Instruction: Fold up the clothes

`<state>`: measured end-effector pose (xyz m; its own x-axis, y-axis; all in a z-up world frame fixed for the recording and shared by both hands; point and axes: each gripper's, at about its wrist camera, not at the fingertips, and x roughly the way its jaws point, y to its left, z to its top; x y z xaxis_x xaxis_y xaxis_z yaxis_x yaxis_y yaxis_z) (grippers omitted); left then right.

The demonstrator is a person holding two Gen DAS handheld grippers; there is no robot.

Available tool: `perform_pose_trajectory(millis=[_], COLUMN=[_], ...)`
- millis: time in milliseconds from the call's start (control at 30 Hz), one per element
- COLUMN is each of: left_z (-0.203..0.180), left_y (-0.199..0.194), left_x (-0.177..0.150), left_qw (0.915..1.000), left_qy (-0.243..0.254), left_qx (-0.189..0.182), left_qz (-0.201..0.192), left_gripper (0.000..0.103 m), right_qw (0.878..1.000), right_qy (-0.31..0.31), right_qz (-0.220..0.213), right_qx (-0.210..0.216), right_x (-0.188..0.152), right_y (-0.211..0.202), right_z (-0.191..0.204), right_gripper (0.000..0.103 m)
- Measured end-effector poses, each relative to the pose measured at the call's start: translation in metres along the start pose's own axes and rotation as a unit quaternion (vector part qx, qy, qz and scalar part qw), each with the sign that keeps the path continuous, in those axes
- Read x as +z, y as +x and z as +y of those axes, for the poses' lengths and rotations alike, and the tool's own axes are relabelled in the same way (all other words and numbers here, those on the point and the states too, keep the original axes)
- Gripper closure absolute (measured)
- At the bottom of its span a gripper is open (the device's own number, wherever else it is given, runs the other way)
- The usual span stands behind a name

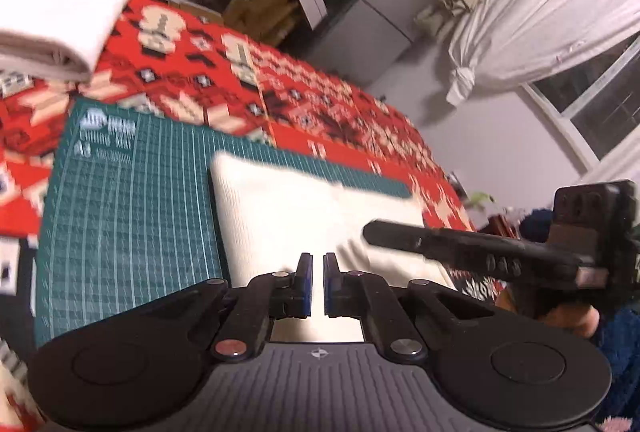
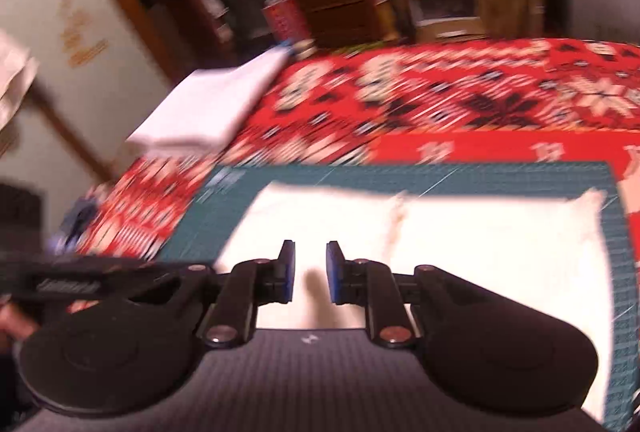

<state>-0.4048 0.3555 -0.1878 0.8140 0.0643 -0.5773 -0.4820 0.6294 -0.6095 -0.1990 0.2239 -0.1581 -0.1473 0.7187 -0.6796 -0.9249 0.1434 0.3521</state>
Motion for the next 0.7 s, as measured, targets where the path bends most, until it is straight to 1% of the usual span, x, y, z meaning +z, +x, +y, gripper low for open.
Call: perform_pose_trajectory(millis=[67, 133, 333, 400, 500, 600, 700], left_z=[-0.001, -0.002, -0.006, -0.007, -0.009, -0.011, -0.013], left_y=[-0.003, -0.006, -0.016, -0.020, -0.026, -0.032, -0.038], left_x=[-0.012, -0.023, -0.058, -0.061, -0.062, -0.063, -0.064], left_qw=[0.9999, 0.9997, 0.9983, 0.9986, 0.9992, 0.9995, 0.9997], left_qy=[-0.005, -0.009, -0.023, -0.023, -0.022, -0.021, -0.021], left_qx=[0.000, 0.000, 0.001, -0.001, -0.005, -0.008, -0.012], left_qz=[0.011, 0.021, 0.053, 0.047, 0.033, 0.020, 0.007], left_gripper=[0.098, 0.098, 0.099, 0.100, 0.101, 0.100, 0.100], right_qw=[0.999, 0.998, 0.996, 0.996, 0.997, 0.996, 0.993], right_qy=[-0.030, -0.052, -0.075, -0.079, -0.070, -0.085, -0.113], right_qz=[0.016, 0.030, 0.045, 0.044, 0.041, 0.026, 0.009], right_qx=[0.008, 0.015, 0.003, -0.003, -0.004, -0.002, 0.013], right_x=[-0.016, -0.033, -0.072, -0.086, -0.097, -0.095, -0.087], right_y=[-0.002, -0.006, -0.023, -0.031, -0.042, -0.049, -0.048], right_z=[0.015, 0.028, 0.036, 0.034, 0.033, 0.046, 0.065], right_gripper=[0.087, 0.091, 0.093, 0.096, 0.095, 0.094, 0.094])
